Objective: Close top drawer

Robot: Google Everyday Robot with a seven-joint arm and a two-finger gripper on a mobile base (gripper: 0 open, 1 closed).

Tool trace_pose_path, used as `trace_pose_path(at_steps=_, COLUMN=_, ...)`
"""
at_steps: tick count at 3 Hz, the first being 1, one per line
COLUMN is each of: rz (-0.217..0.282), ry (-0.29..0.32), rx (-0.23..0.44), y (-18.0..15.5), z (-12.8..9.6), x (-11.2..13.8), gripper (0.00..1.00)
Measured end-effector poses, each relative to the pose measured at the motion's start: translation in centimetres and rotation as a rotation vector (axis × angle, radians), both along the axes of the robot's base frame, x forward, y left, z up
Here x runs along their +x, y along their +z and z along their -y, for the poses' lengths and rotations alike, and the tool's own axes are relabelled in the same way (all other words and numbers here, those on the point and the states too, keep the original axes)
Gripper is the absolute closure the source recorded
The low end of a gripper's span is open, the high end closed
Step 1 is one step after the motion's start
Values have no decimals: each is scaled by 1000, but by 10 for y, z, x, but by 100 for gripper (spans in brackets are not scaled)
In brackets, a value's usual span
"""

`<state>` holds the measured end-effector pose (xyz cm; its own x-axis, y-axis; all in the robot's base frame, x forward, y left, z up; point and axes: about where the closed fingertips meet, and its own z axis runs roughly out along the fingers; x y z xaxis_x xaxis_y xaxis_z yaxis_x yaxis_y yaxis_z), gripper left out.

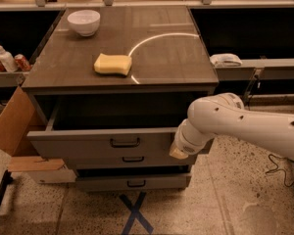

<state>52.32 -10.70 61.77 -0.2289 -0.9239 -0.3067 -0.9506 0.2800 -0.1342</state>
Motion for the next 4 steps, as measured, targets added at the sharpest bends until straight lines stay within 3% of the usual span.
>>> trace_pose_path(at_steps=2, rz=3, ry=-30, rx=8, y=-7, z=-5, x=23, gripper=100)
trace_pose_path(at_steps=3, rz=8, ry=-52, rx=18, y=-12, z=-18, x=81, gripper=100)
trace_pose_path(at_steps=4, rz=3, ry=-46, rx=18, y=-13, z=-18, x=83, gripper=100)
